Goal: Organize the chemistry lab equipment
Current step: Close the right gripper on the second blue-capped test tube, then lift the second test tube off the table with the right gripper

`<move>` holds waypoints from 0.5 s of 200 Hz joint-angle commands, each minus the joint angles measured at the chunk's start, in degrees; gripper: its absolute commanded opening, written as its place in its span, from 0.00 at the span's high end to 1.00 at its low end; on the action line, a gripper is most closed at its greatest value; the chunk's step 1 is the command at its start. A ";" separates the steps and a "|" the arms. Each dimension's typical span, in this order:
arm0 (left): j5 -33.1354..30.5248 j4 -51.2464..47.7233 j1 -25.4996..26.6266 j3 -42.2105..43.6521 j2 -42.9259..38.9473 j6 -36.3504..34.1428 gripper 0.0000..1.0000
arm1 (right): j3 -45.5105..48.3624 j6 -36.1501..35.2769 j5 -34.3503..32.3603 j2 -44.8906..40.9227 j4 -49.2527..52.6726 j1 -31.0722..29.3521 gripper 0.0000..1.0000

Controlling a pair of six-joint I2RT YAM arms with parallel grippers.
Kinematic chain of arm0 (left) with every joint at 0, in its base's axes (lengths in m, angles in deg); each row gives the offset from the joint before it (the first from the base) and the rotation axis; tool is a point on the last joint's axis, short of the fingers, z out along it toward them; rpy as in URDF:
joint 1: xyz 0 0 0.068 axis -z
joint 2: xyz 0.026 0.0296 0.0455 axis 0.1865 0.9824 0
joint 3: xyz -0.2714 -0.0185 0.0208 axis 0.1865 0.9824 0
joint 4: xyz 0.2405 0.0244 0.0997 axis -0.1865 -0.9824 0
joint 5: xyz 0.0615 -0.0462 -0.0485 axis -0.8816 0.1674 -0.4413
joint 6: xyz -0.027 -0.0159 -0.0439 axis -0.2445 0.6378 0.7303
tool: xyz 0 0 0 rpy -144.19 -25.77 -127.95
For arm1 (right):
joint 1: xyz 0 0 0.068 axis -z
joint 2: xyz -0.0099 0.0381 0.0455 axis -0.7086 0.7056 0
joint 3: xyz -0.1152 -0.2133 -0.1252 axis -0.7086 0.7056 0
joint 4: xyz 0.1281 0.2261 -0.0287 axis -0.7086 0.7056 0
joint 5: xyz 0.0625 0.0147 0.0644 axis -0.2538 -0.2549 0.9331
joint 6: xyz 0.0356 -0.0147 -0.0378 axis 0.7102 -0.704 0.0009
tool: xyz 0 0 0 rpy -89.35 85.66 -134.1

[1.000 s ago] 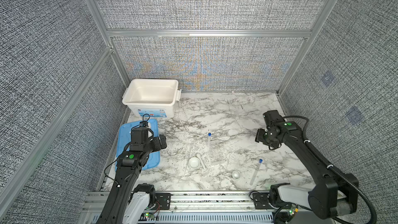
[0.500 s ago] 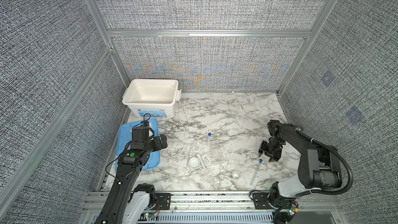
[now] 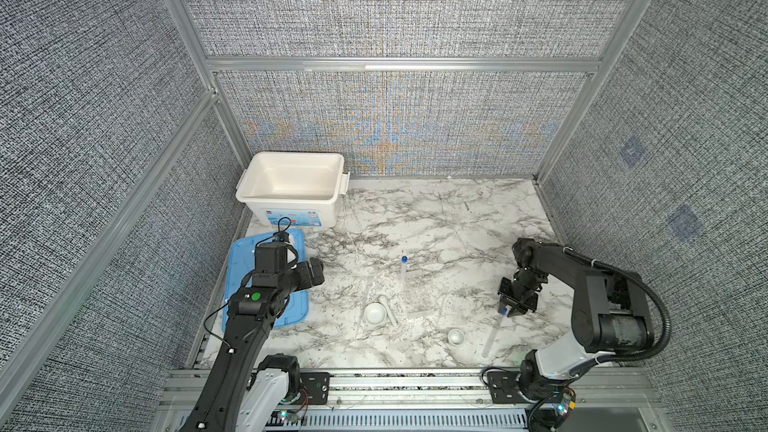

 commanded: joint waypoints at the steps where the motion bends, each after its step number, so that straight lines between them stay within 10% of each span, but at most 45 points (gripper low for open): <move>1: 0.22 0.79 0.01 -0.14 -0.09 -0.26 0.01 | -0.11 -0.81 1.31 0.61 -2.99 -0.04 0.72; 100: -0.53 0.43 0.06 -0.05 -0.16 -0.24 0.01 | 0.21 -2.44 3.84 -3.09 -5.16 -0.35 0.81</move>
